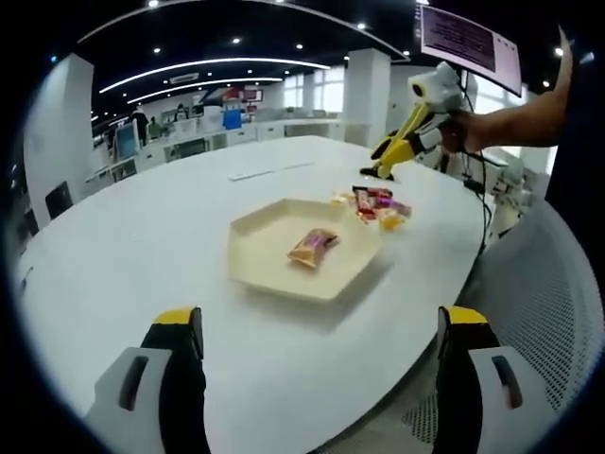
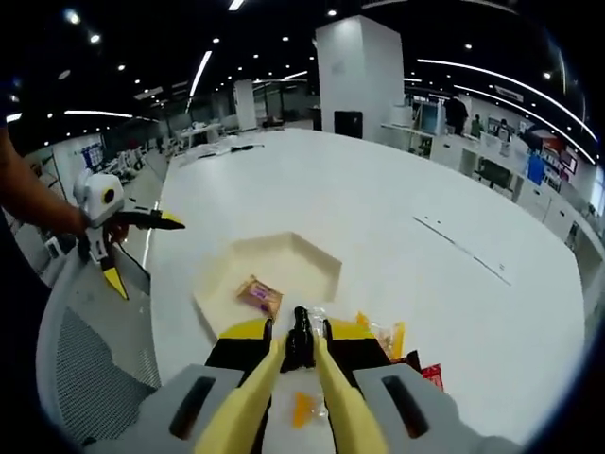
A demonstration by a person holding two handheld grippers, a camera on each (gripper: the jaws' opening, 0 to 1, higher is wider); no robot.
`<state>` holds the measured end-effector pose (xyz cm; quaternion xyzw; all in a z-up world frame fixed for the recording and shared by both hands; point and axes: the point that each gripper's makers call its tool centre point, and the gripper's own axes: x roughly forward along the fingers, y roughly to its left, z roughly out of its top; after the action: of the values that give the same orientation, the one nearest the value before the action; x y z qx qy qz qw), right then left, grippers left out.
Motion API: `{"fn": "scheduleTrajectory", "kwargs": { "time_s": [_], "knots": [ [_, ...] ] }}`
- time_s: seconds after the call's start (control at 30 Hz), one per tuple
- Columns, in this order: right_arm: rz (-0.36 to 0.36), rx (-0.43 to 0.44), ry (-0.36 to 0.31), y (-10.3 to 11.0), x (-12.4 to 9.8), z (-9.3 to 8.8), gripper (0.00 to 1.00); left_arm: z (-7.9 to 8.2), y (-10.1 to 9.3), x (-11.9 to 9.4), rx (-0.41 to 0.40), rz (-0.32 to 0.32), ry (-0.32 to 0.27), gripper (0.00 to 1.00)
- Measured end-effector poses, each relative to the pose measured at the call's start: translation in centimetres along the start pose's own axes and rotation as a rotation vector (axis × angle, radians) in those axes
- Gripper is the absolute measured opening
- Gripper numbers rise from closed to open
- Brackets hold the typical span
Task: Place the target food into the container with the food tongs after gripping and lifting it, then release it inside without dropping or visibly crushing the food.
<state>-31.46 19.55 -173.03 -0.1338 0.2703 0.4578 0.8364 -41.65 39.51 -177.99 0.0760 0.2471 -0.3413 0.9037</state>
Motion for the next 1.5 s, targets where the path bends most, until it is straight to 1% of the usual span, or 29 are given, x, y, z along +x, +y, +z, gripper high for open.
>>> {"fn": "scheduleTrajectory", "kwargs": {
  "time_s": [0.17, 0.3, 0.63, 0.7, 1.1, 1.27, 1.5],
  "knots": [
    [0.021, -0.007, -0.003, 0.6, 0.8, 0.9, 0.2, 0.0, 0.2, 0.0, 0.007, 0.009, 0.001, 0.99],
    [0.038, -0.019, -0.005, 1.2, 1.5, 1.6, 0.2, 0.2, -0.1, -0.1, -0.008, -0.003, -0.012, 0.99],
    [0.081, -0.053, -0.007, 2.7, 3.3, 3.5, 0.2, -0.1, -0.2, 0.0, -0.008, -0.015, 0.004, 0.99],
    [0.093, -0.053, -0.008, 3.0, 3.7, 3.8, 0.2, -0.2, 0.0, 0.0, -0.002, -0.006, 0.007, 0.99],
    [0.149, -0.096, -0.019, 4.9, 6.1, 6.5, 0.2, -0.3, -0.1, 0.0, 0.009, -0.009, 0.017, 0.99],
    [0.172, -0.125, -0.015, 5.2, 7.0, 7.5, 0.2, -0.4, -0.1, 0.0, 0.015, -0.01, 0.022, 0.99],
    [0.193, -0.165, -0.007, 5.1, 8.2, 8.6, 0.2, -0.3, 0.1, 0.0, 0.015, -0.005, 0.016, 0.99]
  ]
}}
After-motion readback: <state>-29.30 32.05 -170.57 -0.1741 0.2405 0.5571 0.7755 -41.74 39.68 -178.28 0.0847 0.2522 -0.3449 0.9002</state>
